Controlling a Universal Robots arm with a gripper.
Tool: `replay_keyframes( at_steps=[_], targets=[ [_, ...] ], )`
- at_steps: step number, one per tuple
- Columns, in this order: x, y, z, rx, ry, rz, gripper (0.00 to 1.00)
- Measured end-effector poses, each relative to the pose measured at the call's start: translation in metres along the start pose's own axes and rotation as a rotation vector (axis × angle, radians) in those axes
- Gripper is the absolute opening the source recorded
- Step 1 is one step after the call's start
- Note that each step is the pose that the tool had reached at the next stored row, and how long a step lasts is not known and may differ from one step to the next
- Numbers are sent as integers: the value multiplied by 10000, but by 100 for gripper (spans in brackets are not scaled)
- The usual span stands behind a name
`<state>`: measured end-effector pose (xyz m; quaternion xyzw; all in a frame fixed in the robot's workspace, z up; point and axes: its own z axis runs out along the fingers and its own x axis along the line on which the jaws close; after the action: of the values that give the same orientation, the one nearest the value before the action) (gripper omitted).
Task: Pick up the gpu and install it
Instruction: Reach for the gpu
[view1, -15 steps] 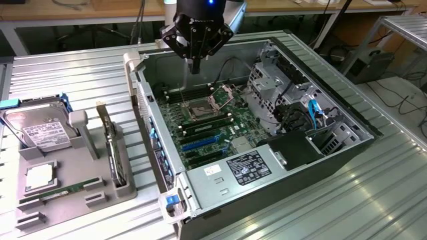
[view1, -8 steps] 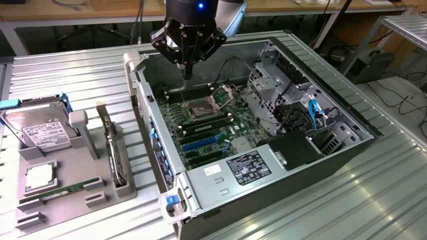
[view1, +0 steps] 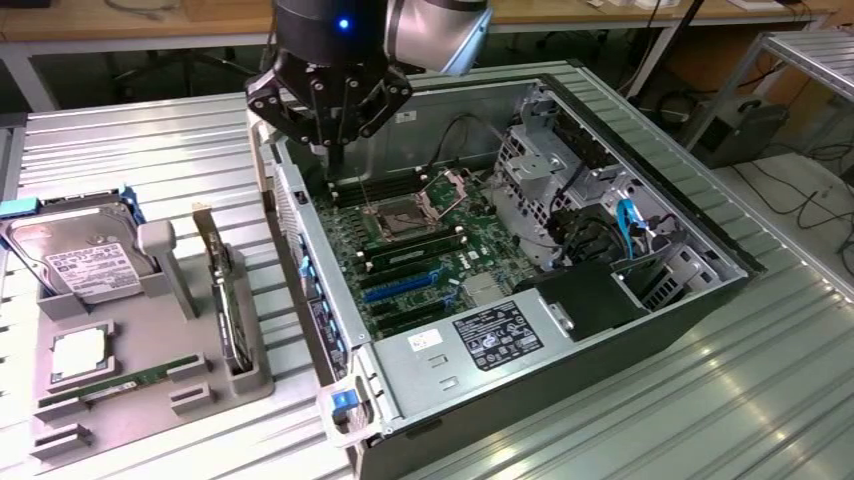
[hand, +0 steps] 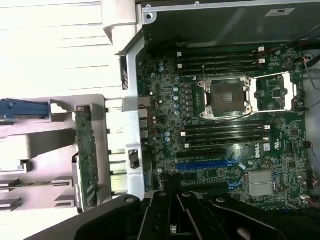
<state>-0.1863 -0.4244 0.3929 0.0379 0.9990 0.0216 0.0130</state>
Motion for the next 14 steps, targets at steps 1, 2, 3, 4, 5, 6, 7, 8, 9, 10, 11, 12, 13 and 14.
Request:
replay_keyframes(
  at_steps=[1,2,3,4,5,6,7,8,9,10,11,12,13,14],
  targets=[
    [39,-15,-1,-1,0,2,11],
    [78,-30,-1,-2,-1,2,11],
    [112,-43,-1,-3,-2,1,11],
    [150,-58,-3,-1,-1,1,11],
    [185,-72,-4,-1,0,0,11],
    [222,-88,-4,-1,-1,-1,11],
    [258,-103,-3,-2,-1,0,11],
    [295,-117,-2,-3,-2,1,11],
    [329,-131,-3,-1,0,1,11],
    [367,-147,-3,0,0,1,11],
    [401,-161,-1,-2,-1,0,11],
    [437,-176,3,-2,-1,0,11],
    [471,-190,8,-2,-1,0,11],
    [506,-204,14,-1,0,0,11]
  ],
)
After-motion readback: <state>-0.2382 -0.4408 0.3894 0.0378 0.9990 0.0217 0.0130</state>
